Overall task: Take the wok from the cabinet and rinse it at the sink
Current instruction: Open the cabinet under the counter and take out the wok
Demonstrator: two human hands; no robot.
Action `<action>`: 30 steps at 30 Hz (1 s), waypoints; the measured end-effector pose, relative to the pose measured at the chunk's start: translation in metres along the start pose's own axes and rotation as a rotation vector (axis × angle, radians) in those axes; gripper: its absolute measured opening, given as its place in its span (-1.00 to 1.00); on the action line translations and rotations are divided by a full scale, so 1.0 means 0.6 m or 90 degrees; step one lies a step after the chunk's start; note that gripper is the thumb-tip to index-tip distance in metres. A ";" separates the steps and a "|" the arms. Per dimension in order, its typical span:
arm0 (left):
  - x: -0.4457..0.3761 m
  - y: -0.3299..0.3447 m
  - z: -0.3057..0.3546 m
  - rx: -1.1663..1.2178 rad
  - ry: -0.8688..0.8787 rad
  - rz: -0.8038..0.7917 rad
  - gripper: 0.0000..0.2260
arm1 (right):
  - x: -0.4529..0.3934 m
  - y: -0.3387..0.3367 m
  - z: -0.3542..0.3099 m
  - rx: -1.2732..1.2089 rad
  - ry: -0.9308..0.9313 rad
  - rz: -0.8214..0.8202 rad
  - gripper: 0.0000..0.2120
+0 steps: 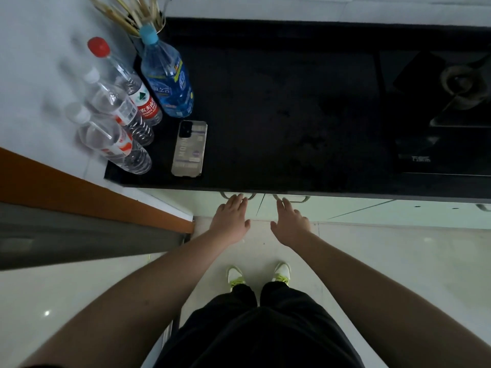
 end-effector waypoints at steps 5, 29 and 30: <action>-0.017 0.012 0.006 0.002 -0.023 -0.033 -0.38 | -0.033 0.003 0.010 -0.016 0.002 -0.045 -0.31; 0.075 0.077 0.047 0.100 -0.147 -0.049 -0.46 | 0.011 0.058 0.080 0.065 -0.122 -0.092 -0.27; 0.078 0.078 0.050 0.097 -0.146 -0.058 -0.47 | 0.018 0.066 0.086 0.062 -0.123 -0.090 -0.27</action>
Point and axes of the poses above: each hand's wrist, its own x-axis away from the middle knuckle, its own y-axis out of the palm, z = x × y, the point moved 1 cm from there along -x, towards the middle knuckle, and after that the axes turned 6 degrees about y, right-handed, at the moved point
